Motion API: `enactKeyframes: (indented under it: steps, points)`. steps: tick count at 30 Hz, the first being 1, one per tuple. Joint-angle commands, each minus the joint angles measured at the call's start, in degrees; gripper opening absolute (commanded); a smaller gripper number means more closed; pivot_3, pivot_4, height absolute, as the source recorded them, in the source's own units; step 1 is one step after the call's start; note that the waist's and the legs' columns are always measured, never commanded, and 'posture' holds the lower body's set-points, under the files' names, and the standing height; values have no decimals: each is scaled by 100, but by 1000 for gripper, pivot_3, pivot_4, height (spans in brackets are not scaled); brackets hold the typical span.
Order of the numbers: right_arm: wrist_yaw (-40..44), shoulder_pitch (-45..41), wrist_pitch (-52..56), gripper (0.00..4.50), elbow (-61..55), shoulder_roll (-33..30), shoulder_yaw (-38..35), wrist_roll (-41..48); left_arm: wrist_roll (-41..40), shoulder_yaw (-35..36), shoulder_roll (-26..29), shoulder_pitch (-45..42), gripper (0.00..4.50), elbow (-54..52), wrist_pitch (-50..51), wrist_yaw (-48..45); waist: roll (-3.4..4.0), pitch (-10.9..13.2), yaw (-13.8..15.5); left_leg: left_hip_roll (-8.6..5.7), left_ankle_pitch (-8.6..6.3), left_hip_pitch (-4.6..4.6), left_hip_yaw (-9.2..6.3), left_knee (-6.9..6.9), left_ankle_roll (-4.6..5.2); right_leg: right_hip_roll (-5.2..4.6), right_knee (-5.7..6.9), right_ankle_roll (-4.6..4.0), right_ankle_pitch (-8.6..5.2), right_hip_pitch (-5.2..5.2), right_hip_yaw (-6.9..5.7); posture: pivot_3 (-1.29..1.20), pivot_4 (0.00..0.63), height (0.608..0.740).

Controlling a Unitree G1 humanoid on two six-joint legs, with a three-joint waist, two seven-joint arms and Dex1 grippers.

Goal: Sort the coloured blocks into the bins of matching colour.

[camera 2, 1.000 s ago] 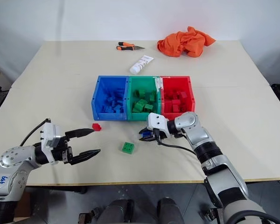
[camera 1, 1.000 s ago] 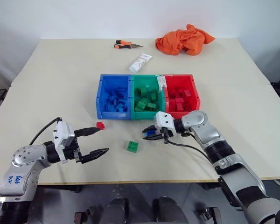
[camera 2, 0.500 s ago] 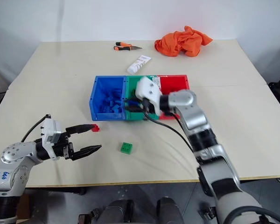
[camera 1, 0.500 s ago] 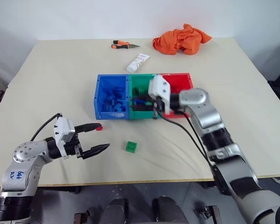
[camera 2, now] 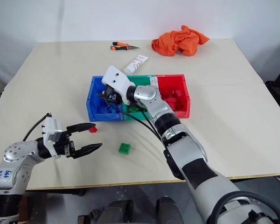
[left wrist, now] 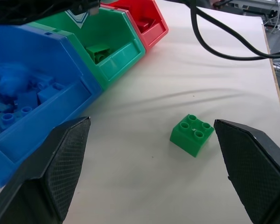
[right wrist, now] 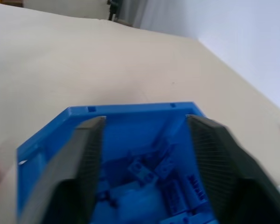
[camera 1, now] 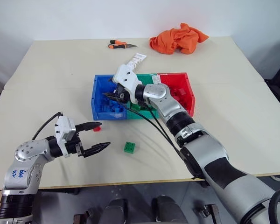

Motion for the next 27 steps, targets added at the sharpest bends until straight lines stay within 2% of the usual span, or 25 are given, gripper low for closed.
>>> enactKeyframes:
  steps: [1,4,8,12,17,22,24,27]
  points:
    - [234,-58,-409,3206,-185,-160,-156,25,-59,98,22,-74,4500,-82,-74,19,0,0,-8,0,0,0,0,0,0,0,0,0,0,1,0,0,150,740]
    - [912,258,-541,3206,-678,-458,-169,193,-75,118,43,-61,4500,-88,-66,4,0,0,-11,0,0,0,-2,0,0,0,1,0,0,1,-1,0,150,740]
    - [2529,1626,489,3206,-3185,-1507,-183,1072,-63,122,111,-65,4500,55,-87,-138,0,0,74,-1,-2,-2,-8,2,3,-1,-5,1,1,11,-2,0,150,740]
    - [3308,2897,1577,3206,-5264,-2729,-186,1537,-48,113,193,-185,4500,273,-102,-308,1,1,153,-2,-5,-9,-4,3,9,-4,-16,1,1,10,-3,0,150,740]
    - [3390,4185,2818,3206,-6864,-4057,-670,2011,-19,126,326,-296,4500,566,-155,-539,1,1,187,3,-5,-9,5,-2,7,-2,-53,0,0,9,0,0,150,740]
    - [3345,5584,3074,3206,-7363,-5078,-1467,2103,-8,160,457,-221,4500,669,-170,-708,1,1,264,1,-7,-8,8,0,12,-5,-69,0,0,17,7,0,150,740]
    - [3345,5987,3019,3206,-7405,-5285,-1747,2173,-11,196,519,-144,4500,656,-153,-762,1,1,276,1,-11,-8,8,0,18,-5,-79,0,0,23,6,0,150,740]
    - [3335,6122,2949,3206,-7426,-5316,-1847,2290,-56,243,567,-57,4500,548,-121,-740,1,1,244,0,-11,-7,14,2,20,-6,-89,0,0,30,9,0,150,740]
